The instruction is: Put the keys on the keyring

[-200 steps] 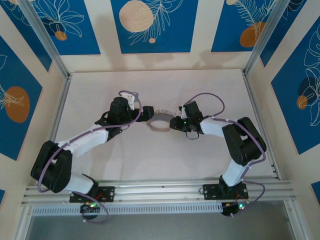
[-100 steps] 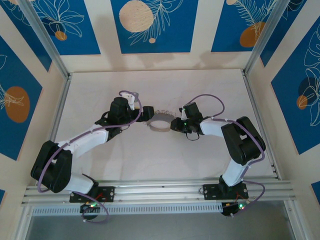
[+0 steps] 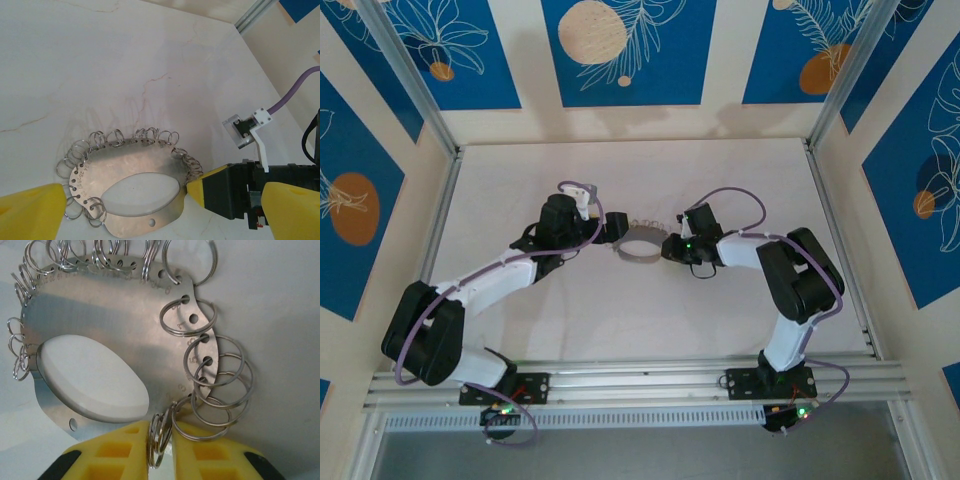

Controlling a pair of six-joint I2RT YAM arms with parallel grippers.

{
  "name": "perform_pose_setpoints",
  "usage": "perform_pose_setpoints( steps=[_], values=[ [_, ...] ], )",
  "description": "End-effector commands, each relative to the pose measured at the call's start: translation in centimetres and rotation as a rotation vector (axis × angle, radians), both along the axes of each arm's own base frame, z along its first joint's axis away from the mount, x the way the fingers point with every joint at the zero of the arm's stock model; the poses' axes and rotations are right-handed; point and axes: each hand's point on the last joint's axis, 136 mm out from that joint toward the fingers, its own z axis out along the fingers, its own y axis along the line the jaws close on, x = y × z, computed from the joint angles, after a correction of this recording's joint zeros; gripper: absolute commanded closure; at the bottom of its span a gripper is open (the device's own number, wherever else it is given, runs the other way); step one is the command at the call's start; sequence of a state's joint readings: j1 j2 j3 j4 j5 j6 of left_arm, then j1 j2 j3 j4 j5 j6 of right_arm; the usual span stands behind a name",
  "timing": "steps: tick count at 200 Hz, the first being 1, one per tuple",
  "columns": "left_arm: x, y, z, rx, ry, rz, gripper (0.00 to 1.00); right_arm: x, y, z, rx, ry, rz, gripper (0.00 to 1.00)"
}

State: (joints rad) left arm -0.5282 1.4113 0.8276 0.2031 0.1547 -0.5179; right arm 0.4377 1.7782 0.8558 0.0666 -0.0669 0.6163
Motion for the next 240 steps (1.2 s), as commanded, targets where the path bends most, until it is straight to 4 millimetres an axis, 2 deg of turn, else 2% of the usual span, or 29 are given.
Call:
perform_pose_setpoints(
  steps=[1,50,89,121,153,200,240],
  values=[
    [0.1,-0.8,0.6,-0.019,-0.025,-0.019,0.00,0.9,-0.2,0.1,-0.015,-0.014,-0.008,0.81],
    [0.1,-0.8,0.7,-0.020,-0.030,-0.018,0.00,1.7,-0.5,0.5,-0.017,-0.027,-0.023,0.81],
    [0.0,-0.8,0.6,-0.018,-0.027,-0.020,0.00,2.0,-0.3,0.9,-0.015,-0.031,-0.015,0.92],
    [0.0,-0.8,0.7,-0.019,-0.030,-0.022,0.00,1.7,-0.6,0.7,-0.021,-0.027,-0.015,0.93],
    [0.0,-0.8,0.7,-0.018,-0.030,-0.022,0.00,1.5,-0.6,0.5,-0.017,-0.018,-0.015,0.86],
    [-0.1,-0.8,0.8,-0.020,-0.032,-0.024,0.00,1.0,-0.5,0.9,0.000,-0.020,-0.019,0.82],
    [-0.3,-0.7,1.0,-0.024,-0.035,-0.025,0.00,-0.1,-1.1,2.0,0.013,-0.045,-0.053,0.68]
  ],
)
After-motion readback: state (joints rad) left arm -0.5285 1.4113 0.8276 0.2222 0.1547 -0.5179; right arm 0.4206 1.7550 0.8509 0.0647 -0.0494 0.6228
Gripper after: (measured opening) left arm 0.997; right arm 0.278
